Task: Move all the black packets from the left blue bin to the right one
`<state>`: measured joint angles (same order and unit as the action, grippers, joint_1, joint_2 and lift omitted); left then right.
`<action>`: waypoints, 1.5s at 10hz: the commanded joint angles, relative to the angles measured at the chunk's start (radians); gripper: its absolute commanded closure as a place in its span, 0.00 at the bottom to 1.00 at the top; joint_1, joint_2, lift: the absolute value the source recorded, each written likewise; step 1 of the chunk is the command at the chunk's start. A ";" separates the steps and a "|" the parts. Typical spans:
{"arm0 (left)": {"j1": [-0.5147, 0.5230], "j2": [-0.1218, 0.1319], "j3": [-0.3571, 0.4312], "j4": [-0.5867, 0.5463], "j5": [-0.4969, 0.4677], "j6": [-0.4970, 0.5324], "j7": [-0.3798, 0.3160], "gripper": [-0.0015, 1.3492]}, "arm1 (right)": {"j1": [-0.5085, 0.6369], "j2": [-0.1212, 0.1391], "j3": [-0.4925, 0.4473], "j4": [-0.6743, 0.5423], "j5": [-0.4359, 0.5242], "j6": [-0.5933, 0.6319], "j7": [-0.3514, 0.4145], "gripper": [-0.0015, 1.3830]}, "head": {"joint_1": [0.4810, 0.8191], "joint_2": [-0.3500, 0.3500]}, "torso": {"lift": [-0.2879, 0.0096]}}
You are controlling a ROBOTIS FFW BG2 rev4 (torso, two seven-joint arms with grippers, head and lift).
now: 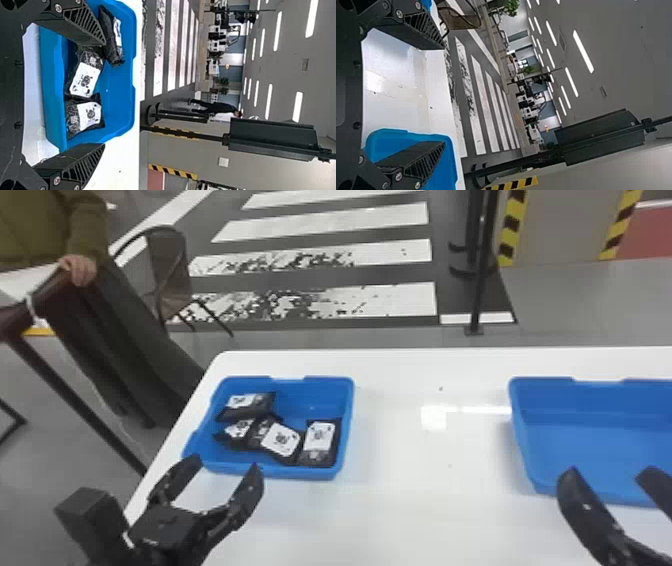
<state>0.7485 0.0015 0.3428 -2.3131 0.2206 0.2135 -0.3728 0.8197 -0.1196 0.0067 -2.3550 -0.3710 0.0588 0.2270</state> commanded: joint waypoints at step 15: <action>-0.125 -0.004 -0.018 0.024 -0.073 0.209 0.000 0.09 | 0.002 0.000 0.001 0.007 -0.024 0.000 0.000 0.13 | 0.63 0.82 | 0.50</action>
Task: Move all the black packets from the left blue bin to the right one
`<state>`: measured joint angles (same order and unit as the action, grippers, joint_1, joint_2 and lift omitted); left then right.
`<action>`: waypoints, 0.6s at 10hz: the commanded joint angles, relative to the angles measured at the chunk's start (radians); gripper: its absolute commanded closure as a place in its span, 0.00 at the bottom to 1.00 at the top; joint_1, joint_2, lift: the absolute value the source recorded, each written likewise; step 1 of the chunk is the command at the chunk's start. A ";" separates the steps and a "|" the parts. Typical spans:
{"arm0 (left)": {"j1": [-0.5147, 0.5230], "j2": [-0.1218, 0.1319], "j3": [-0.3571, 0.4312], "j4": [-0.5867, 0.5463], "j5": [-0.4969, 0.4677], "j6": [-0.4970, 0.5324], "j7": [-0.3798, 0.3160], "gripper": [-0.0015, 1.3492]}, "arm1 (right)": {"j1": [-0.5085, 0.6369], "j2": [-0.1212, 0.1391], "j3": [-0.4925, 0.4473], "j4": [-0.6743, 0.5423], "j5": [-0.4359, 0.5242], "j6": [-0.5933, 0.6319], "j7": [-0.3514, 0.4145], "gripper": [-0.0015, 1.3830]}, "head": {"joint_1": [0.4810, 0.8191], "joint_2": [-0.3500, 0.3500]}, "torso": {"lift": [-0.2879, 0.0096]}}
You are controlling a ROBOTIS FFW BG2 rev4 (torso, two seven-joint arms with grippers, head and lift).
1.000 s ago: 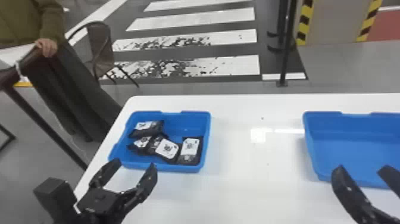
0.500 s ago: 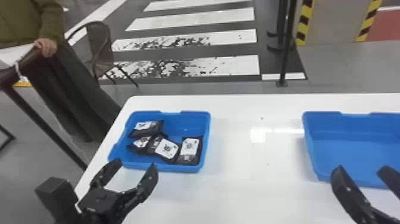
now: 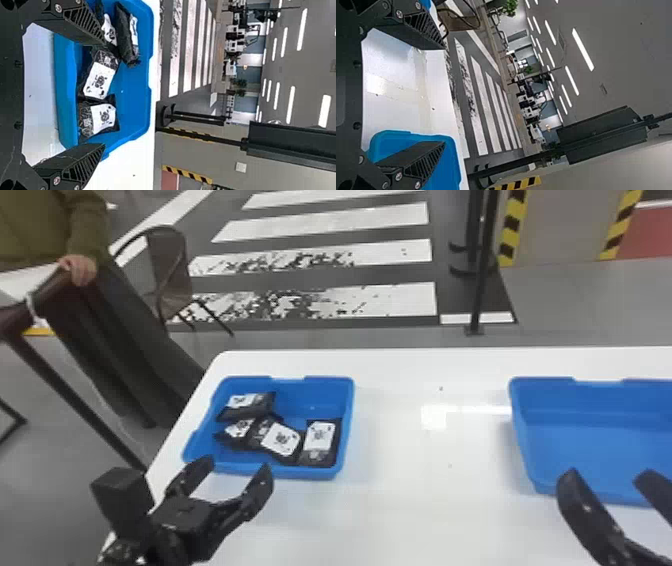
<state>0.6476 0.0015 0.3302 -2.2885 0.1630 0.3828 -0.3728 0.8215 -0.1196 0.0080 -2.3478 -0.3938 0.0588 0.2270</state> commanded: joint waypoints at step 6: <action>-0.311 0.060 -0.127 0.162 -0.077 0.314 -0.009 0.09 | -0.002 0.000 0.002 0.003 -0.011 0.000 0.000 0.13 | 0.63 0.71 | 0.50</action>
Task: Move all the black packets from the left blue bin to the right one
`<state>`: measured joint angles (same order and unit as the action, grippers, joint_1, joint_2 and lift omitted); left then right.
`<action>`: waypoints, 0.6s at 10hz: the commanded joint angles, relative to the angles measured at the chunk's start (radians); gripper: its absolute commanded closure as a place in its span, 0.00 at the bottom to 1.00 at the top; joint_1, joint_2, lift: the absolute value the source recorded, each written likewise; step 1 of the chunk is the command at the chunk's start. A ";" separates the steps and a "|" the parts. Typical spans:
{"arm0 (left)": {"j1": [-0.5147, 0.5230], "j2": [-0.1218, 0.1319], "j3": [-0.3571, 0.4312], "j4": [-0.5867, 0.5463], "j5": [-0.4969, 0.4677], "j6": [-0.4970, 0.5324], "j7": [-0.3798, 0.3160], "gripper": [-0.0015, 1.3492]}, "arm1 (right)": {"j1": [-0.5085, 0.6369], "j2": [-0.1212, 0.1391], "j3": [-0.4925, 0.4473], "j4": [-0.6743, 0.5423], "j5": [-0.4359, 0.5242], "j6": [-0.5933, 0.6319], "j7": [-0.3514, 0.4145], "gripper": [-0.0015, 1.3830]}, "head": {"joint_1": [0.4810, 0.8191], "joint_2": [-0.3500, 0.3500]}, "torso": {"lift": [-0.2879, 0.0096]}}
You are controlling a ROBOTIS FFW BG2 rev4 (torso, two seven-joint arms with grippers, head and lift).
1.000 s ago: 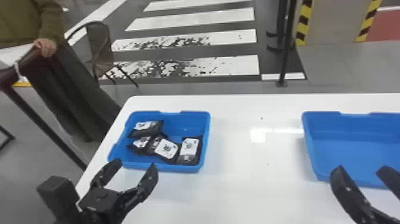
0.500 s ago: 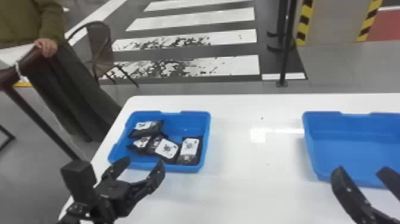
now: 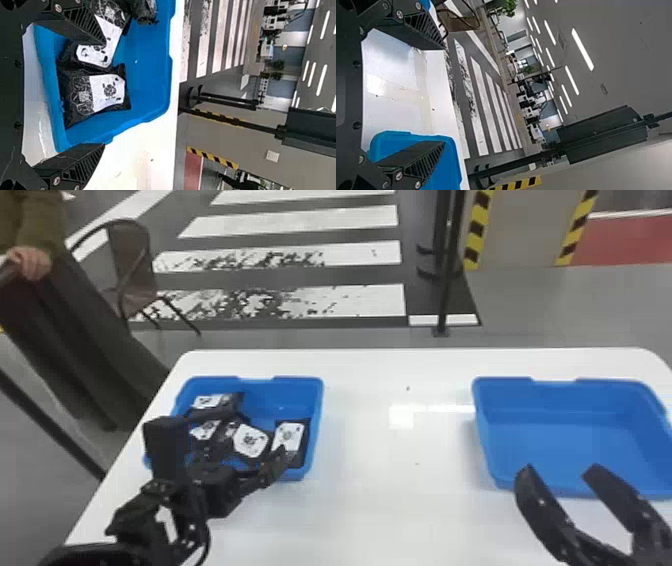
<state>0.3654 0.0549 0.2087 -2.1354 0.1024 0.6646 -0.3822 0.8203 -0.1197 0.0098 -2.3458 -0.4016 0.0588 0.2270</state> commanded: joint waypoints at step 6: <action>-0.292 0.072 -0.053 0.124 -0.051 0.418 -0.021 0.11 | -0.010 -0.003 0.010 0.008 -0.017 0.000 0.000 0.13 | 0.63 0.70 | 0.50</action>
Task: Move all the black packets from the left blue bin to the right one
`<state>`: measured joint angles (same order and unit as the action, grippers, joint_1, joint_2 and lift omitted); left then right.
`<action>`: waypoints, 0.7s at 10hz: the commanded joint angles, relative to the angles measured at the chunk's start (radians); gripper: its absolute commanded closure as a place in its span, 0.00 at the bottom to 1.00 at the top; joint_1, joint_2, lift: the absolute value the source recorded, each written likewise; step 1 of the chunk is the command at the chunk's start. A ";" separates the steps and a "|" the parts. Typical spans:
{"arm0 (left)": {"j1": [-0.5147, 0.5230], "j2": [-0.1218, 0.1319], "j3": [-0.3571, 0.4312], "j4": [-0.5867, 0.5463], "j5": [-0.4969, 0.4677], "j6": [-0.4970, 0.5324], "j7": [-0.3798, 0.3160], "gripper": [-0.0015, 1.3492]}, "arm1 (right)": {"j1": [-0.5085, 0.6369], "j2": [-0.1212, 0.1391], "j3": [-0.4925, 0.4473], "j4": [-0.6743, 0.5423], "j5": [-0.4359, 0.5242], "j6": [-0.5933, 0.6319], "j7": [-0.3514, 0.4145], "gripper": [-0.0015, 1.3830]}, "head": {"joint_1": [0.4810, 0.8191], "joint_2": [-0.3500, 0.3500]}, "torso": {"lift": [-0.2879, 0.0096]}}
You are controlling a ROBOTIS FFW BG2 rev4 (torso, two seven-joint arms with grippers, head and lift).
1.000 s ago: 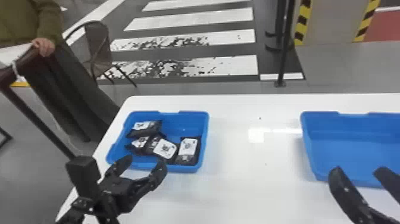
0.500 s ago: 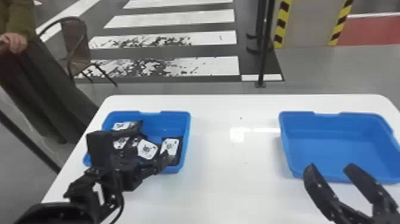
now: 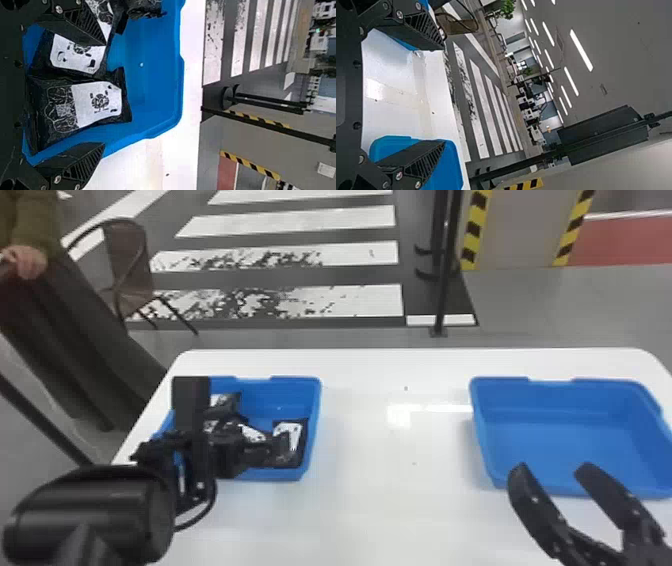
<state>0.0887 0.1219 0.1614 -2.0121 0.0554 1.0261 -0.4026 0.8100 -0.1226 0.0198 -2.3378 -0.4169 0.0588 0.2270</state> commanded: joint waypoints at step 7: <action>-0.145 0.038 -0.106 0.111 -0.061 0.262 -0.038 0.11 | -0.010 -0.003 0.008 0.012 -0.024 0.000 0.000 0.13 | 0.63 0.65 | 0.50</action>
<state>-0.0431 0.1592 0.0589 -1.9210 -0.0023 1.2850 -0.4405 0.8002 -0.1258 0.0275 -2.3278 -0.4354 0.0588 0.2270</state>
